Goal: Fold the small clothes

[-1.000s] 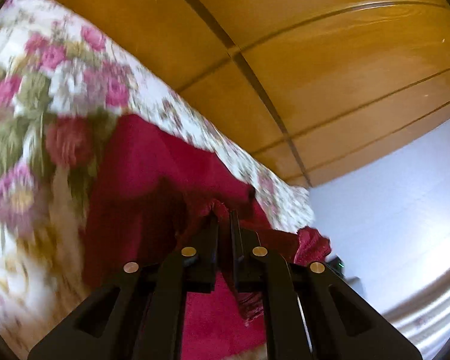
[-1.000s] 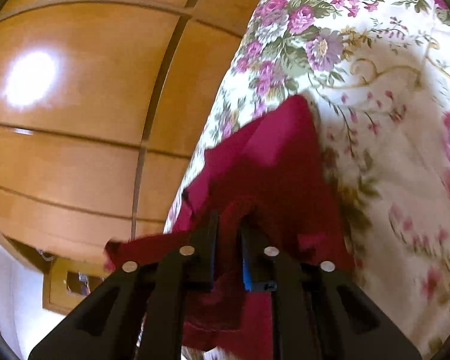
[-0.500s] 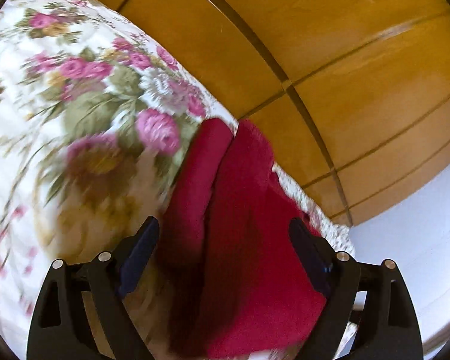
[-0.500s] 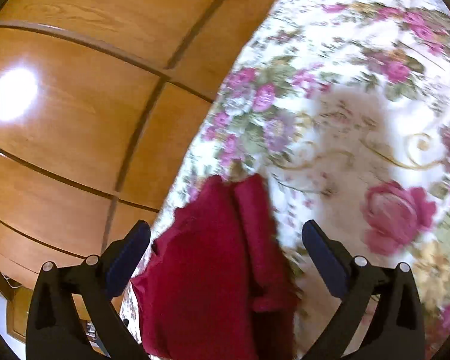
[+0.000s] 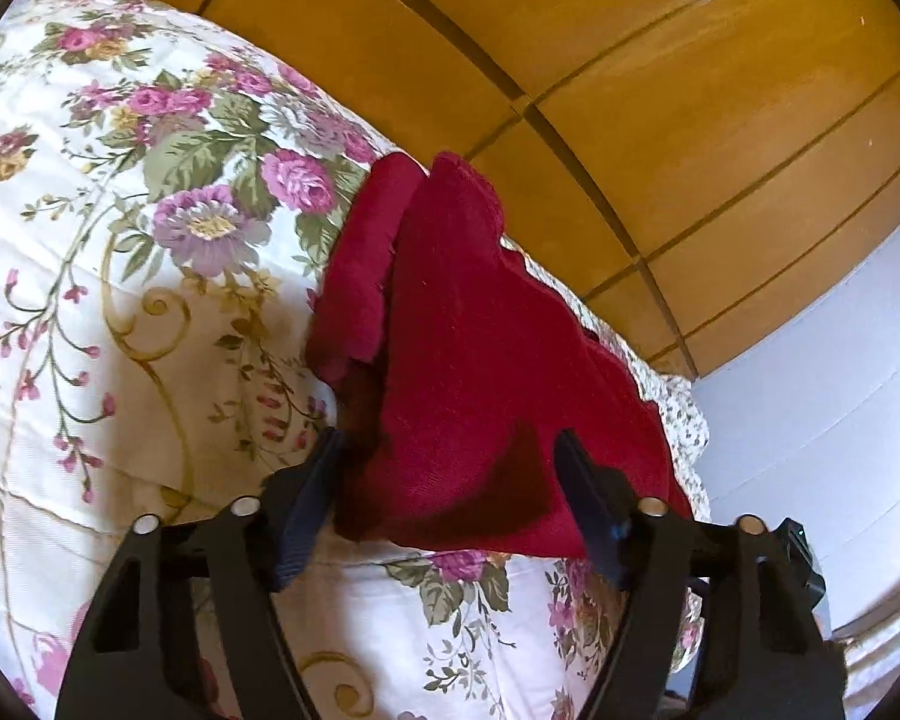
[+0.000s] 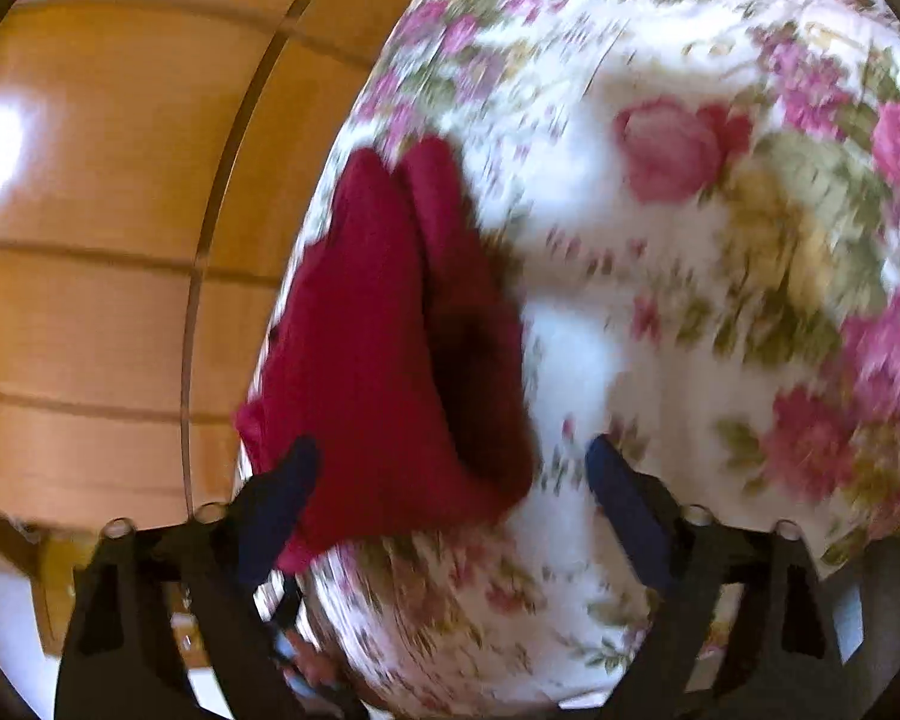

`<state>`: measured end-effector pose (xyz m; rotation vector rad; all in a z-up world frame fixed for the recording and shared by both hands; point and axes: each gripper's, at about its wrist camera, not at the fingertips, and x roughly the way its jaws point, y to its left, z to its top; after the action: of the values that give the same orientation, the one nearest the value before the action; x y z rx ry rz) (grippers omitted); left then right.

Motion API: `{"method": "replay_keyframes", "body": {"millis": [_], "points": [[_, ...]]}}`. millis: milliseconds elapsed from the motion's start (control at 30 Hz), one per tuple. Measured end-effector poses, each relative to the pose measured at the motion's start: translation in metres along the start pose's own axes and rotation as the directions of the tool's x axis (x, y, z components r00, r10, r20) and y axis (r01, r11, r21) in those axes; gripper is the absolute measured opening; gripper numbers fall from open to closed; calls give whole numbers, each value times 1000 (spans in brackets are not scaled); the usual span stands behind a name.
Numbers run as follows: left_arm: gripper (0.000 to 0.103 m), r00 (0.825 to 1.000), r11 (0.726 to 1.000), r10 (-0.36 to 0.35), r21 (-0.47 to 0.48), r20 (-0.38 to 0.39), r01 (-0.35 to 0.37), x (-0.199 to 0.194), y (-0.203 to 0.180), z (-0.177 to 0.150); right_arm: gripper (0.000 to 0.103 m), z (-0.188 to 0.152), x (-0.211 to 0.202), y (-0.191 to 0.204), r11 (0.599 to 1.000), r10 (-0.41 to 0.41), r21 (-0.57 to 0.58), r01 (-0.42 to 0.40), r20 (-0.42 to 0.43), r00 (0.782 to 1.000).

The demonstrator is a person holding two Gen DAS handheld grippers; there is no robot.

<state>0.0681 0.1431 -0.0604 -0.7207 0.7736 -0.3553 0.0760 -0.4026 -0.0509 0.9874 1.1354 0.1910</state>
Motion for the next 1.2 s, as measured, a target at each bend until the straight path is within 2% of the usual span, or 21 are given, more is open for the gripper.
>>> {"method": "replay_keyframes", "body": {"millis": [67,100,133,167,200,300,367,400,500,567,633,700,733,767,800,867,900,967,1033,1133,1200], "points": [[70,1000,999,19,42,-21,-18,7,-7,-3,65,-6,11,5,998,-43,-52,42,-22,999],[69,999,997,39,70,-28,-37,11,-11,-4,50,-9,16,7,996,-59,-75,57,-28,998],[60,997,993,65,99,-32,-61,15,-14,-6,42,-9,22,9,992,-84,-102,80,-33,996],[41,996,991,77,114,-44,-72,19,-16,-6,28,-10,26,11,987,-106,-125,101,-34,994],[32,995,989,86,125,-57,-78,22,-17,-5,22,-10,28,16,980,-120,-163,113,-33,992],[21,995,989,76,128,-71,-67,16,-18,3,16,-11,10,35,955,-137,-257,146,53,989],[19,995,987,76,149,-66,-66,6,-21,11,15,-15,-10,49,912,-192,-336,236,159,969],[18,995,986,73,155,-69,-61,3,-21,13,15,-19,-16,50,900,-212,-348,263,178,961],[18,990,974,107,211,-88,-87,4,-21,10,15,-22,2,41,889,-284,-335,312,132,950],[18,982,963,148,242,-113,-118,13,-15,1,15,-23,25,35,862,-364,-351,367,76,928],[21,980,962,154,245,-127,-119,19,-8,-7,24,-24,33,29,846,-408,-348,404,66,911],[35,984,960,151,251,-92,-123,15,-8,-8,47,-21,28,27,856,-407,-314,411,80,910],[61,982,958,168,247,-85,-142,13,-8,-7,55,-19,23,27,856,-412,-299,422,100,906],[75,979,959,187,229,-76,-166,9,-4,-6,70,-17,17,26,849,-428,-278,448,136,894],[75,982,966,180,201,-62,-164,4,0,-4,77,-15,8,26,847,-434,-255,467,176,884],[75,983,976,181,125,-34,-176,-6,10,1,80,-12,-5,28,863,-407,-222,454,227,885],[75,982,977,188,104,-23,-184,-9,12,1,87,-11,-13,28,875,-385,-199,441,265,884],[75,980,978,196,67,26,-197,-19,11,4,93,-9,-19,34,889,-352,-185,418,305,885],[75,977,975,200,84,70,-205,-26,1,6,95,-4,-19,49,893,-319,-207,401,339,885],[84,980,966,167,179,107,-185,-21,-31,9,99,-4,-11,71,874,-288,-275,402,375,881],[84,985,951,140,262,106,-163,-10,-55,8,99,-9,0,86,854,-253,-343,391,382,889]]}}
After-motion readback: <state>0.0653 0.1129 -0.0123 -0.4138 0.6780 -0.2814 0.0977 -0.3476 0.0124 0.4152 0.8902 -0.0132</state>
